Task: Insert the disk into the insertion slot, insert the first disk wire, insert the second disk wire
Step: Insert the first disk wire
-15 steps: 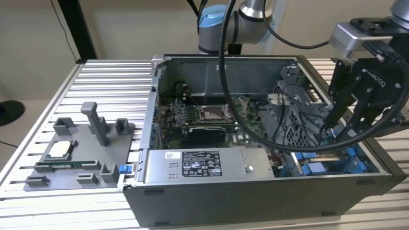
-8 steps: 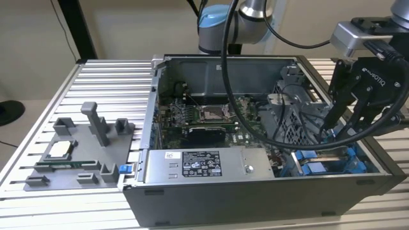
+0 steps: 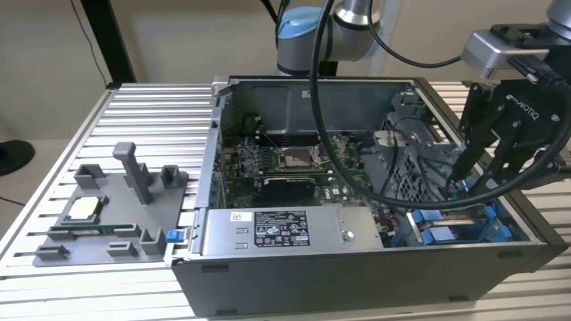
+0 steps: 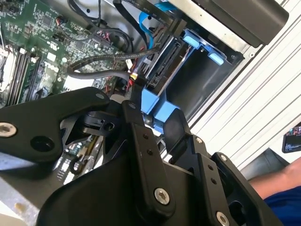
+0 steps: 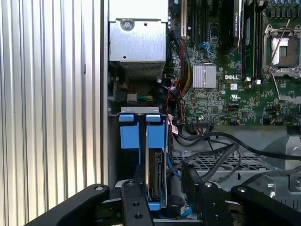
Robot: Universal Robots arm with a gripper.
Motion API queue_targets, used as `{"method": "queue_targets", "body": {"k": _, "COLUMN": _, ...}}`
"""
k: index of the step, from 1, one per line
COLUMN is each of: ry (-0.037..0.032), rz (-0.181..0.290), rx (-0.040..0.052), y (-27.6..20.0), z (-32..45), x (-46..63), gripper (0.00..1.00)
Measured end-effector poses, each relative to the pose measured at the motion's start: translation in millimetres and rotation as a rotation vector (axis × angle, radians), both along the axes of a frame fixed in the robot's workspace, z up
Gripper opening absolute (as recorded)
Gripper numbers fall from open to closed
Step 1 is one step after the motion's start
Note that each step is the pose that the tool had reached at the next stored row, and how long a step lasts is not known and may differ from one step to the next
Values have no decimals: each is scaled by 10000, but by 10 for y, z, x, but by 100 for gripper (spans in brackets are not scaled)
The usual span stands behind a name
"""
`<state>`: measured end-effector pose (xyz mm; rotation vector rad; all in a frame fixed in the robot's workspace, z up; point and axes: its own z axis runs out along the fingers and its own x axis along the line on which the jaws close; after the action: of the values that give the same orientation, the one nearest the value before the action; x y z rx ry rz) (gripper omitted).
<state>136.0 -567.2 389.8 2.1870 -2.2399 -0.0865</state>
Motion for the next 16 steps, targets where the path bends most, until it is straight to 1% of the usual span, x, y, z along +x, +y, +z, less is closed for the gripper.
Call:
{"method": "queue_targets", "body": {"k": 6, "ry": 11, "rz": -1, "rx": 0, "y": 0, "z": 0, "x": 60, "gripper": 100}}
{"method": "queue_targets", "body": {"k": 12, "ry": 73, "rz": -1, "rx": 0, "y": 4, "z": -1, "x": 147, "gripper": 100}}
{"method": "queue_targets", "body": {"k": 16, "ry": 99, "rz": 0, "rx": 1, "y": 7, "z": -3, "x": 187, "gripper": 100}}
